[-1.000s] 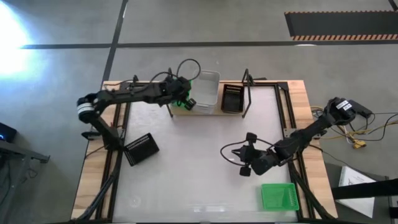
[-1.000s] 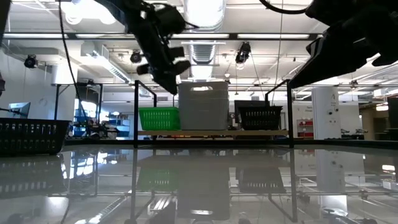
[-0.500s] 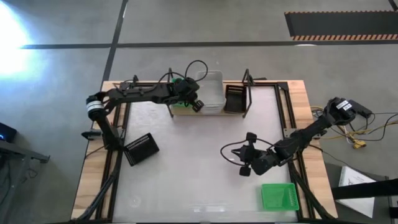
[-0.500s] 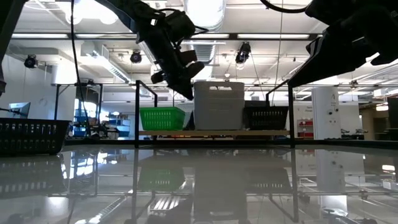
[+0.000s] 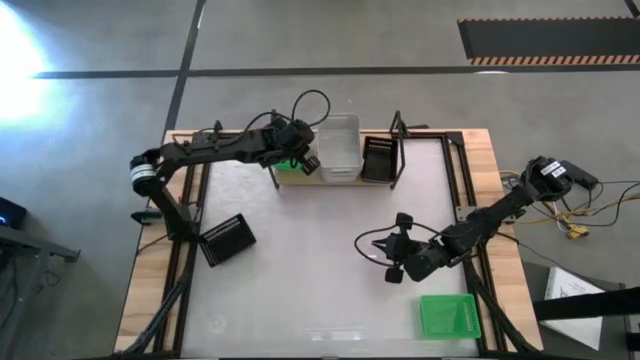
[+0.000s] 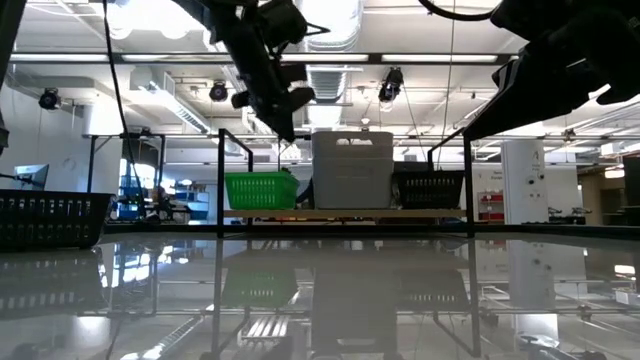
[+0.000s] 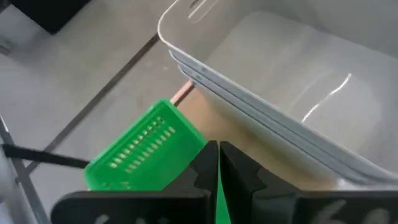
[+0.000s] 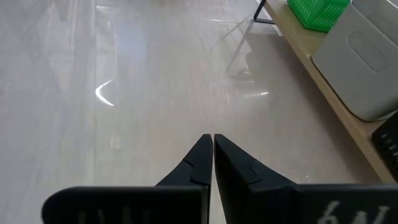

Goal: Stack baskets on shelf by color
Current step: Adjust the stacked bins on the shelf

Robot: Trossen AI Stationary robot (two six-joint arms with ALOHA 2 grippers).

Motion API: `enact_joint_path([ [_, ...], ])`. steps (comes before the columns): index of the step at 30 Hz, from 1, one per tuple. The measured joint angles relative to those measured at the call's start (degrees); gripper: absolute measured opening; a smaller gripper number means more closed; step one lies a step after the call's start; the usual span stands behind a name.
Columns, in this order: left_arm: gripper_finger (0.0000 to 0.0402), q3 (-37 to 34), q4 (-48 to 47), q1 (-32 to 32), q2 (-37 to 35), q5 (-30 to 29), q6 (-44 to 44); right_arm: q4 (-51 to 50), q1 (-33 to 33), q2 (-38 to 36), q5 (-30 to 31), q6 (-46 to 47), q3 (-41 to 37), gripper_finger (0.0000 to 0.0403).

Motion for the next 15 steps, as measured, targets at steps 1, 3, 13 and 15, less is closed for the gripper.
enact_joint_path([
  [1, 0.0, 0.9, -2.1, -0.3, -0.3, 0.0, 0.0, 0.0, 0.0, 0.0, 0.0, 0.0, 0.0, 0.0009],
  [3, 0.0, 2.6, -7.7, -0.6, -0.5, 0.5, -0.2, 0.0, 0.0, 0.0, 0.0, 0.0, 0.0, 0.0009],
  [13, 0.0007, 1.1, -13.4, -0.7, 0.7, 10.9, 19.8, 0.0, 0.0, 0.0, 0.0, 1.2, 0.0, 0.0009],
  [15, 0.0025, 1.0, -13.3, -0.6, 1.4, 11.3, 21.0, 0.0, 0.0, 0.0, 0.0, 1.3, 0.0, 0.0009],
])
